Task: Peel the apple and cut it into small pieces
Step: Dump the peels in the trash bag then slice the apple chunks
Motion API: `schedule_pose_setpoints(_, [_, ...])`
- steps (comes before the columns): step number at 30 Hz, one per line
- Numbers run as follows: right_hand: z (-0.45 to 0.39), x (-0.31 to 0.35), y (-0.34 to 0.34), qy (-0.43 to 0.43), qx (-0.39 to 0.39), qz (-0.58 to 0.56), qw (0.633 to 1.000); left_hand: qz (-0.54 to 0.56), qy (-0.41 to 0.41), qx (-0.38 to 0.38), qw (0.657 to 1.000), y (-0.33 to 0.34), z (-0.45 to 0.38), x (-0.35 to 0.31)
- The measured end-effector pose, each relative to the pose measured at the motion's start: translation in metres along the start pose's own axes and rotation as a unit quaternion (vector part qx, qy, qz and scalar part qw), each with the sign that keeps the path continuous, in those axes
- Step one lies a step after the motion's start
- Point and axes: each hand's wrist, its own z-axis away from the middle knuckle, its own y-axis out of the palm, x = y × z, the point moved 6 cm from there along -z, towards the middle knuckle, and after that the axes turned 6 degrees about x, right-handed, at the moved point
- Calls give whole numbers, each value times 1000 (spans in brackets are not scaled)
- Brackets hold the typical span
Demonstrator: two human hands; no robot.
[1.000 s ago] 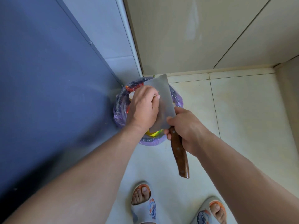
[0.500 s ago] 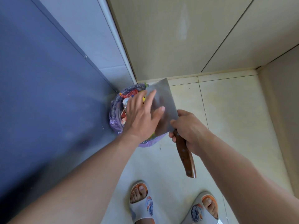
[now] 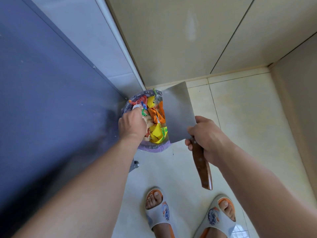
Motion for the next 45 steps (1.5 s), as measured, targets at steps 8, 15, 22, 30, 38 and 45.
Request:
schedule_pose_setpoints(8, [63, 5, -17, 1, -21, 7, 1000, -11, -73, 165, 984, 10, 60, -1])
schedule_pose_setpoints(15, [217, 9, -91, -15, -99, -2, 995, 198, -10, 195, 961, -70, 208, -91])
schedule_pose_setpoints(22, [475, -53, -199, 53, -291, -48, 954, 208, 165, 347, 899, -137, 452, -220])
schedule_pose_setpoints(30, [714, -182, -324, -30, -457, -81, 885, 185, 293, 411, 843, -128, 643, -348])
schedule_pose_setpoints(38, [849, -321, -421, 12, -570, -140, 809, 114, 340, 447, 819, -51, 787, -447])
schedule_pose_setpoints(45, [868, -379, -463, 80, -583, -187, 787, 13, 414, 438, 798, -19, 836, -535])
